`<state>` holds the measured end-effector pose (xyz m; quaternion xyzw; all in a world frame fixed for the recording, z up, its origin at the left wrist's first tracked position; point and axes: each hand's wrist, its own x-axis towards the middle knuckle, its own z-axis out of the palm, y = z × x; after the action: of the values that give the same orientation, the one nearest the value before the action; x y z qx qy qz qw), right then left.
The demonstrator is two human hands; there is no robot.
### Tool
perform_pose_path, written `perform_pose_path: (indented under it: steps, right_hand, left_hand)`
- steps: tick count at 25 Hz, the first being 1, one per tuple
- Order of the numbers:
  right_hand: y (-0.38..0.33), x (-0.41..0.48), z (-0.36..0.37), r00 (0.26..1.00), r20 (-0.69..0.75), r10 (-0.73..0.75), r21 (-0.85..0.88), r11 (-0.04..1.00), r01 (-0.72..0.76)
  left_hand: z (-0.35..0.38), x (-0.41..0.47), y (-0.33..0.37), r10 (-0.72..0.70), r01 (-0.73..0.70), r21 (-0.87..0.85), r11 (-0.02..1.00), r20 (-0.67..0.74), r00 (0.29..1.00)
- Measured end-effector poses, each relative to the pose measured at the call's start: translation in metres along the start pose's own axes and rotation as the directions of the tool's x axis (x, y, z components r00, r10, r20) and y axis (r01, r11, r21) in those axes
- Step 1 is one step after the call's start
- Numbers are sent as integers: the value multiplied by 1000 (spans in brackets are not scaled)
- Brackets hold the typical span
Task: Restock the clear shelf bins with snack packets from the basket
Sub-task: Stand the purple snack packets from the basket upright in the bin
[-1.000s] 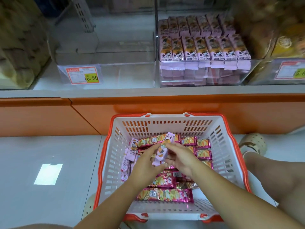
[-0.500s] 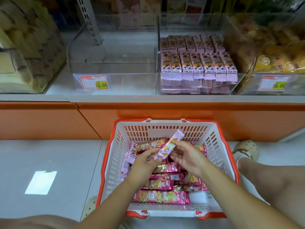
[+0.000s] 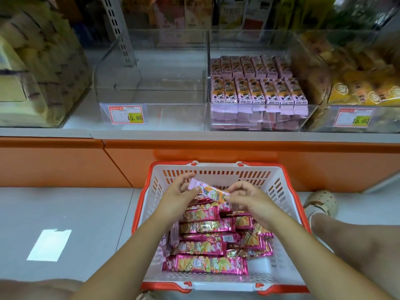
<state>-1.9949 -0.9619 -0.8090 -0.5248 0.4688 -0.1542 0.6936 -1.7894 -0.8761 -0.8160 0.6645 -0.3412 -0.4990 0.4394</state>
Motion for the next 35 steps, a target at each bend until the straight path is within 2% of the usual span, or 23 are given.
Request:
perform_pose_path:
  steps: [2,5,8,10,13,15,16,18,20,22,24,25,28,32,35]
  right_hand:
    - [-2,-3,6,997,75,14,-127,992,-5]
    - [-8,-8,14,999,45,-29,-116,993,34]
    - [-26,-14,12,992,-4,-128,-123,984,126]
    - [-44,-18,10,980,-28,-197,-56,979,195]
    - [-82,-26,7,935,-124,-333,56,938,342]
    - [-122,-27,3,856,-263,-445,29,883,468]
    - [-145,-25,-1,800,-332,-500,-21,852,524]
    - [-191,-13,-8,690,-430,-582,-163,802,575]
    - [-231,15,-14,648,-470,-600,-288,798,530]
    - [-259,54,-18,671,-488,-558,-332,830,448]
    - [-278,91,-16,734,-479,-481,-294,876,382]
    - [-284,108,-13,759,-468,-452,-334,886,322]
    - [-284,142,-3,799,-399,-449,-549,815,183]
    - [-277,146,1,804,-337,-490,-665,729,166]
    - [-276,126,-1,791,-316,-524,-645,730,226]
  left_hand:
    - [2,4,9,30,-30,-63,998,-5,1000]
    - [5,7,30,108,-108,-60,992,5,994]
    - [3,11,59,233,-231,81,969,-17,972]
    - [-1,16,86,397,-376,194,906,-84,914]
    - [-13,29,133,641,-531,408,743,-205,739]
    - [-24,41,158,750,-565,555,610,-174,639]
    - [-27,46,168,780,-551,646,528,-113,616]
    - [-29,59,183,785,-459,821,341,21,620]
    - [-28,71,191,767,-419,882,217,112,632]
    - [-29,83,195,731,-454,866,211,168,661]
    - [-31,89,194,704,-461,859,223,186,685]
    - [-32,90,193,700,-461,858,228,185,690]
    - [-31,83,193,702,-474,843,254,177,690]
    - [-30,83,195,685,-470,843,259,183,705]
    - [-30,82,193,697,-497,804,327,150,701]
